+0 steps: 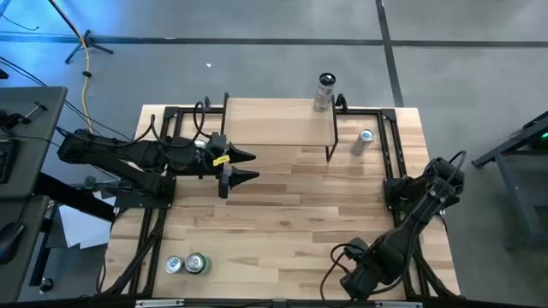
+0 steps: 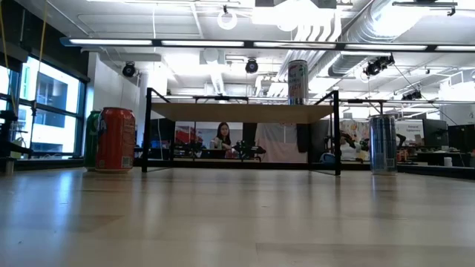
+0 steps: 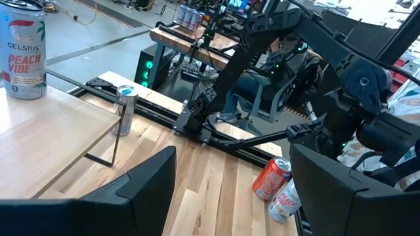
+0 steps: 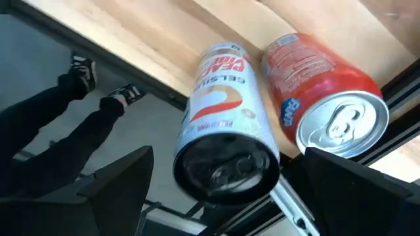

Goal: Place canned beverage on shelf
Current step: Put the white pink soda can on the shelf aligned with the other white pink soda can

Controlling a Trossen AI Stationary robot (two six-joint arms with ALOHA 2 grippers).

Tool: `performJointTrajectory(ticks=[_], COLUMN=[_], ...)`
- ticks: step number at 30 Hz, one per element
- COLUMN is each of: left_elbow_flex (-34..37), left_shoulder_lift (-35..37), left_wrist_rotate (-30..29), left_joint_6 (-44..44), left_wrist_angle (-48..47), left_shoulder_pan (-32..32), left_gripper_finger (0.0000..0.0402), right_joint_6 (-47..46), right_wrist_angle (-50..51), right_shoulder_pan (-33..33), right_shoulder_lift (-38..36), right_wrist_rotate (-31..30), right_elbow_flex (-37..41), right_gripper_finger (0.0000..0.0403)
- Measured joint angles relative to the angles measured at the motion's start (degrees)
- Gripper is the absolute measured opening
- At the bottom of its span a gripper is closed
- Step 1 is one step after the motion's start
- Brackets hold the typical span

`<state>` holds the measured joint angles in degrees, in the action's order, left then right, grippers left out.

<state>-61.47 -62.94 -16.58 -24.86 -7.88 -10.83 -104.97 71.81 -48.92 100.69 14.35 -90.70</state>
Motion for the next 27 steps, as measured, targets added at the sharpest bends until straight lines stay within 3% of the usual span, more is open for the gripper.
performJointTrajectory(ticks=[18,27], left_elbow_flex=[0.00,0.00], left_shoulder_lift=[0.00,0.00], left_wrist_rotate=[-0.02,-0.02], left_joint_6=[0.02,0.02], left_wrist_angle=[0.02,0.00], left_shoulder_pan=[0.02,0.02], left_gripper_finger=[0.0259,0.0259], right_joint_6=[-3.24,-4.19], right_wrist_angle=[-0.07,-0.07], right_shoulder_pan=[-0.38,-0.38], right_shoulder_lift=[2.07,2.07], right_wrist_rotate=[0.81,1.73], right_elbow_flex=[0.02,0.02], right_gripper_finger=[0.0379,0.0318])
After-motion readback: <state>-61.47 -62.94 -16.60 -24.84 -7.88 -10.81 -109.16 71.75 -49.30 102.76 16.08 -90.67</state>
